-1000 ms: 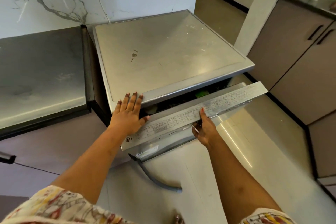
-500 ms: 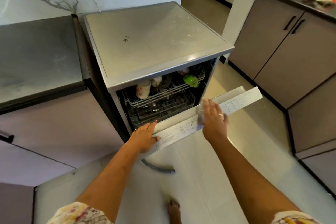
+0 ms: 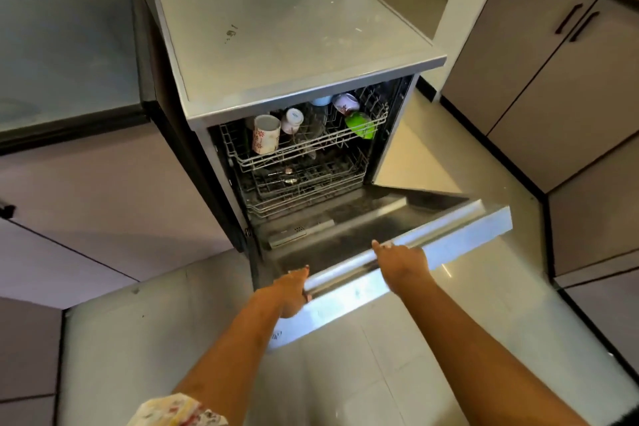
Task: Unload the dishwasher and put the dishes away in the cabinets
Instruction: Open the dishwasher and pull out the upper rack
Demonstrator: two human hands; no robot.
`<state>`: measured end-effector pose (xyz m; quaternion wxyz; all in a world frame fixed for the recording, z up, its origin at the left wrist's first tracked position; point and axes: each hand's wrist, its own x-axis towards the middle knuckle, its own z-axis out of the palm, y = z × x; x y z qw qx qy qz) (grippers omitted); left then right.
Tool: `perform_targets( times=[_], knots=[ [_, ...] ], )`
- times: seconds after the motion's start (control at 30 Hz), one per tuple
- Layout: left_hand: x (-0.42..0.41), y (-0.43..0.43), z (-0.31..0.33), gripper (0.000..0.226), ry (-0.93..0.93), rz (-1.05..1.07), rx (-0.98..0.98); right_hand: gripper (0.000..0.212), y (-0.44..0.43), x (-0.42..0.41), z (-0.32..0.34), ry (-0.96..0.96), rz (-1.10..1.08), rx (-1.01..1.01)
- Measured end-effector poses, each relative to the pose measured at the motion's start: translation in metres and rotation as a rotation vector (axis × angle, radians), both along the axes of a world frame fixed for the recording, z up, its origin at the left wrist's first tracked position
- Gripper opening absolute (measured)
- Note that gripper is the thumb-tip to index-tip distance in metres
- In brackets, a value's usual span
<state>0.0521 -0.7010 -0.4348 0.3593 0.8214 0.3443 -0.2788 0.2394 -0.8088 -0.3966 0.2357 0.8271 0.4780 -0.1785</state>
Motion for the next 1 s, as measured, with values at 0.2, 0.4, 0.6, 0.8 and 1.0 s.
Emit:
perform_targets(
  times=[0.2, 0.4, 0.6, 0.8, 1.0],
  knots=[
    [-0.007, -0.055, -0.053, 0.071, 0.076, 0.005, -0.025, 0.064, -0.035, -0.017, -0.057, 0.030, 0.000, -0.129],
    [-0.006, -0.089, -0.103, 0.067, 0.159, 0.012, -0.133, 0.064, -0.053, -0.005, -0.124, 0.243, -0.004, -0.199],
    [0.001, -0.101, -0.149, 0.045, 0.196, -0.085, -0.146, 0.069, -0.081, -0.010, -0.196, 0.282, 0.045, -0.286],
    [0.006, -0.120, -0.219, 0.030, 0.271, -0.271, -0.055, 0.064, -0.109, -0.012, -0.272, 0.308, 0.077, -0.376],
    [0.002, -0.138, -0.294, 0.036, 0.289, -0.309, -0.104, 0.062, -0.126, -0.013, -0.340, 0.366, 0.069, -0.408]
  ],
)
